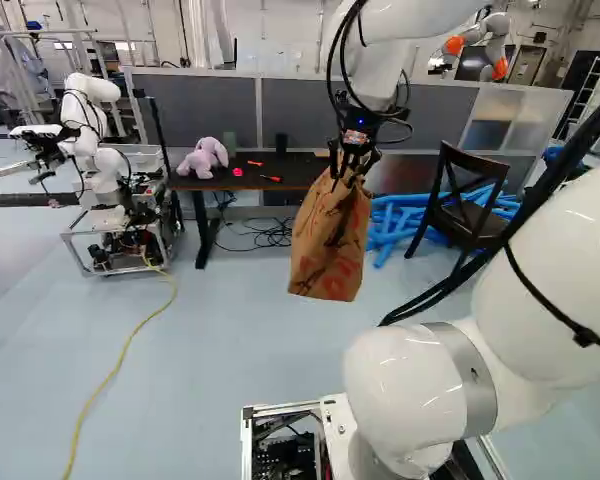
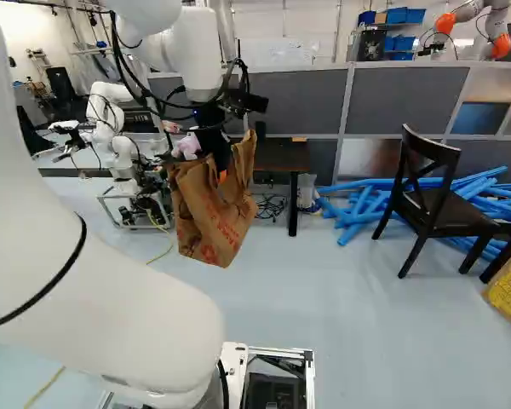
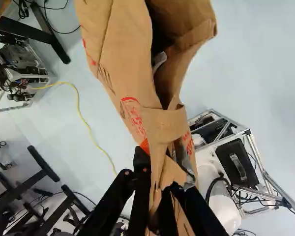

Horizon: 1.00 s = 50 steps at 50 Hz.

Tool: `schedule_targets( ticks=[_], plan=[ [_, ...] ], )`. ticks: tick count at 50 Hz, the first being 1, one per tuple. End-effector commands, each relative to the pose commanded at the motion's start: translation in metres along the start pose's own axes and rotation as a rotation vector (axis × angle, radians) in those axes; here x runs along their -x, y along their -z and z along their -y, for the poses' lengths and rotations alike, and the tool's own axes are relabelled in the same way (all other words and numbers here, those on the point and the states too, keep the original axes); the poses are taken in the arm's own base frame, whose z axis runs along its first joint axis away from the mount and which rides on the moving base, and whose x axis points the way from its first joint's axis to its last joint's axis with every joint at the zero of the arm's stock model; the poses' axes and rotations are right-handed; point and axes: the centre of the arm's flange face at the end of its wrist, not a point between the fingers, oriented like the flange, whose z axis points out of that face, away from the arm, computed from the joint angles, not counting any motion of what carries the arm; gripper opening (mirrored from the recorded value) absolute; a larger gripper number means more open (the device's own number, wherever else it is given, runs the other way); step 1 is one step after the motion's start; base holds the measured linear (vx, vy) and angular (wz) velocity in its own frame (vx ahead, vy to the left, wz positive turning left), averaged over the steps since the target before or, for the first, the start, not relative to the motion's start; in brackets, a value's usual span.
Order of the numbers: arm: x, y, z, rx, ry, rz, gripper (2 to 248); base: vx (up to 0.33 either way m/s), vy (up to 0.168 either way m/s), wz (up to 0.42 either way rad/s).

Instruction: Pick up the bag on the ground and place it on the table

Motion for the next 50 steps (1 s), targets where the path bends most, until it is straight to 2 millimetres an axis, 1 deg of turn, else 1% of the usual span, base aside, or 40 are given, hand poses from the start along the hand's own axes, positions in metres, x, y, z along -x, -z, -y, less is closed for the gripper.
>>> schedule_targets(
  ticks=[30, 50],
  plan=[
    [0.0, 0.0, 0.0, 0.0, 0.0, 0.0, 21, 0.147, -0.085, 0.001],
    [0.0, 0.0, 0.0, 0.0, 0.0, 0.0, 21, 0.149, -0.055, 0.141]
  ],
)
